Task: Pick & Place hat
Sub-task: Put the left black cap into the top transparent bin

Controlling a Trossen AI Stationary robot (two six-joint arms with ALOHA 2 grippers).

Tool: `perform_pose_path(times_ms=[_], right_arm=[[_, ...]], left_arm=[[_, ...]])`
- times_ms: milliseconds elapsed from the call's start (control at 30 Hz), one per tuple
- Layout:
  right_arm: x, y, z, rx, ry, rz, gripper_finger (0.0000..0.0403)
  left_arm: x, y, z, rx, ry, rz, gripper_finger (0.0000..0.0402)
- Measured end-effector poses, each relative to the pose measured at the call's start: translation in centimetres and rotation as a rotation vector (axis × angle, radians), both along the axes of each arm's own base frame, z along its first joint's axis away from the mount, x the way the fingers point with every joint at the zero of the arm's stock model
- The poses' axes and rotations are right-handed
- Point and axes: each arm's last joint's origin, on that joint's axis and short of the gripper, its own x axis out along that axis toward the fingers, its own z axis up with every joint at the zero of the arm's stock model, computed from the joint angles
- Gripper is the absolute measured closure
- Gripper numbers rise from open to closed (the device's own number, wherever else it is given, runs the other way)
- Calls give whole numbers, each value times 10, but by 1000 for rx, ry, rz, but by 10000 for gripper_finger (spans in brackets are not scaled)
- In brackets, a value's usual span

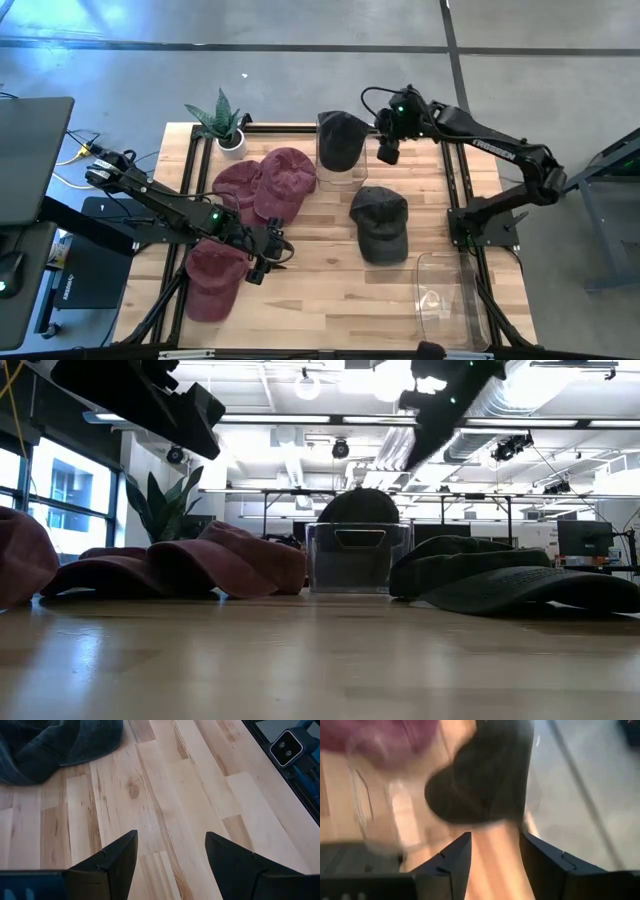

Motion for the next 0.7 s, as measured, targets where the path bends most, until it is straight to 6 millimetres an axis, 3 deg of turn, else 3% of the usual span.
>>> perform_pose_path(times_ms=[167,433,533,700], right_arm=[[4,-22,-26,68,86,-86,282],[24,-81,-77,23,79,-146,340],[32,-95,-85,-29,21,-165,355],[39,-101,-90,-59,-16,-117,375]], left_arm=[[0,0,0,-2,-3,1,175],[0,0,1,-4,-6,1,175],[0,0,1,-4,-6,1,175],[0,0,1,-4,-6,1,175]])
